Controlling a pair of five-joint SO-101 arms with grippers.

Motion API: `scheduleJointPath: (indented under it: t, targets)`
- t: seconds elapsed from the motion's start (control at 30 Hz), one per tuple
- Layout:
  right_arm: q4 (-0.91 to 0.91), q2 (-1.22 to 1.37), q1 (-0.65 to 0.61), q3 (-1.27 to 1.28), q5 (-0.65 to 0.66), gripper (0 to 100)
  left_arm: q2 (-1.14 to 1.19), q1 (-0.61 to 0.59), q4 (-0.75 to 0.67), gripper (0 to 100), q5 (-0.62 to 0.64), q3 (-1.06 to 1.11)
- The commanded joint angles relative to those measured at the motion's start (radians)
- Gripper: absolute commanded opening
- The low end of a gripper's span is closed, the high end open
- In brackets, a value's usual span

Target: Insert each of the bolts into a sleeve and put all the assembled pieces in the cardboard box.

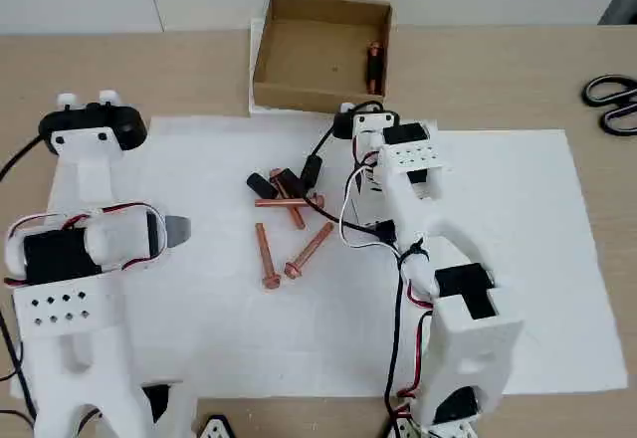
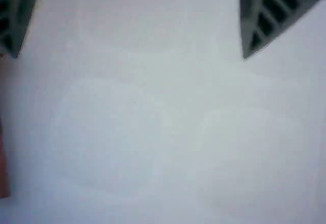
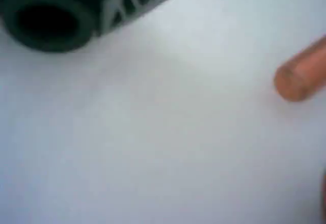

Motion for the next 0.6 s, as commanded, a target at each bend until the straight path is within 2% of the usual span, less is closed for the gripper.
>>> scheduleJointPath:
  t: [0.0,0.23,0.37,0.57]
  targets:
    - [0.008,-0.002,0.002,-0.038,0.011,0.9,-0.002,0.002,-0.011,26,0.002,-0.002]
    - [0.226,-0.136,0.048,-0.244,0.012,0.2,0.002,0.011,-0.017,26,0.002,-0.002]
    - [0.366,-0.259,0.068,-0.391,0.057,0.3,0.021,0.072,-0.018,26,0.002,-0.004]
    - [0.401,-0.366,0.111,-0.388,0.061,0.3,0.258,0.19,-0.018,26,0.023,-0.077]
